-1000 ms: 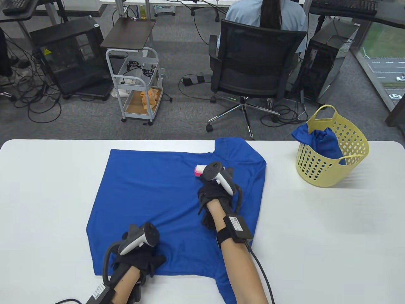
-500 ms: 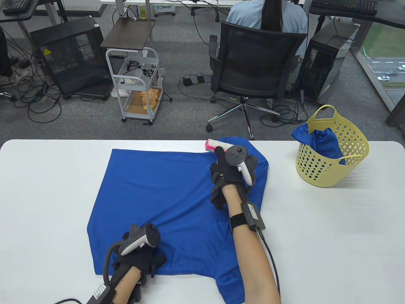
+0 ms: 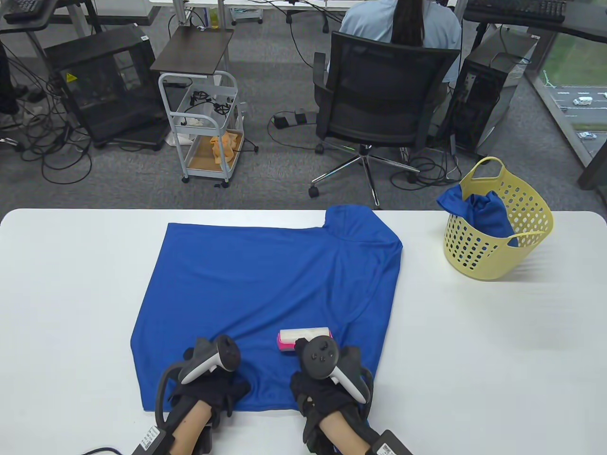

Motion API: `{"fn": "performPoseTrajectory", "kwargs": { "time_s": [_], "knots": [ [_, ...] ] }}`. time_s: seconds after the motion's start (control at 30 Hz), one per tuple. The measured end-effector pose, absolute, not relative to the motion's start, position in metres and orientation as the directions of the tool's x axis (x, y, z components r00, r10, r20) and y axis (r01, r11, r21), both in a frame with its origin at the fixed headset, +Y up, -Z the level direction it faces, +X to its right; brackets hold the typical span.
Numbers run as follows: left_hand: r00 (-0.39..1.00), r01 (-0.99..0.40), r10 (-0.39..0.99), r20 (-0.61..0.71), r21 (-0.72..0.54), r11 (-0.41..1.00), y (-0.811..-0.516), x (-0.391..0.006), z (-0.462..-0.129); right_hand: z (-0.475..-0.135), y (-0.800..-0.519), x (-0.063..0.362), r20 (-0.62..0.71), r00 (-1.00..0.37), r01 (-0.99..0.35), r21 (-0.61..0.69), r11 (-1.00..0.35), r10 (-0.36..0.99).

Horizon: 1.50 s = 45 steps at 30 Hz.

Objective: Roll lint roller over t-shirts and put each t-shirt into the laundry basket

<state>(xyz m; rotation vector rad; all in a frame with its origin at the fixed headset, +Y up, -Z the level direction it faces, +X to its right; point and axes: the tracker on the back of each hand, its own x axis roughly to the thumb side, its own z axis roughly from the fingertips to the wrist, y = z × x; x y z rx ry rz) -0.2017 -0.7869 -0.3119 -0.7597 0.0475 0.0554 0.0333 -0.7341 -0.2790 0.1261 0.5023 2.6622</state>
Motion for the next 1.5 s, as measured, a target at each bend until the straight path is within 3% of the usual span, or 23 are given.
{"fn": "performPoseTrajectory", "kwargs": {
  "time_s": [0.17,0.43,0.67,0.83,0.97,1.27,1.43,1.5],
  "knots": [
    [0.997,-0.072,0.033,-0.069,-0.692,0.719,-0.787,-0.202,-0.312,-0.274,-0.743,0.039,-0.045,-0.929,-0.355,0.379,-0.854,0.366],
    [0.996,-0.078,0.034,-0.077,-0.697,0.712,-0.787,-0.202,-0.311,-0.309,-0.747,0.053,-0.102,-0.945,-0.328,0.331,-0.885,0.312],
    [0.997,-0.077,0.033,-0.077,-0.701,0.709,-0.787,-0.202,-0.311,-0.368,-0.747,0.061,-0.159,-0.958,-0.278,0.315,-0.907,0.238],
    [0.996,-0.077,0.029,-0.079,-0.712,0.698,-0.787,-0.201,-0.311,-0.431,-0.749,0.072,-0.245,-0.957,-0.223,0.286,-0.932,0.154],
    [0.997,-0.075,0.028,-0.077,-0.718,0.692,-0.787,-0.201,-0.312,-0.475,-0.747,0.086,-0.332,-0.919,-0.31,0.281,-0.908,0.211],
    [0.997,-0.067,0.023,-0.07,-0.722,0.688,-0.787,-0.199,-0.313,-0.541,-0.749,0.126,-0.445,-0.878,-0.303,0.233,-0.924,0.176],
    [0.997,-0.064,0.021,-0.067,-0.723,0.688,-0.787,-0.199,-0.313,-0.541,-0.746,0.143,-0.429,-0.824,-0.466,0.139,-0.874,0.371],
    [0.998,-0.061,0.021,-0.064,-0.723,0.688,-0.787,-0.199,-0.313,-0.528,-0.734,0.14,-0.335,-0.863,-0.429,0.093,-0.898,0.378]
  ]
}}
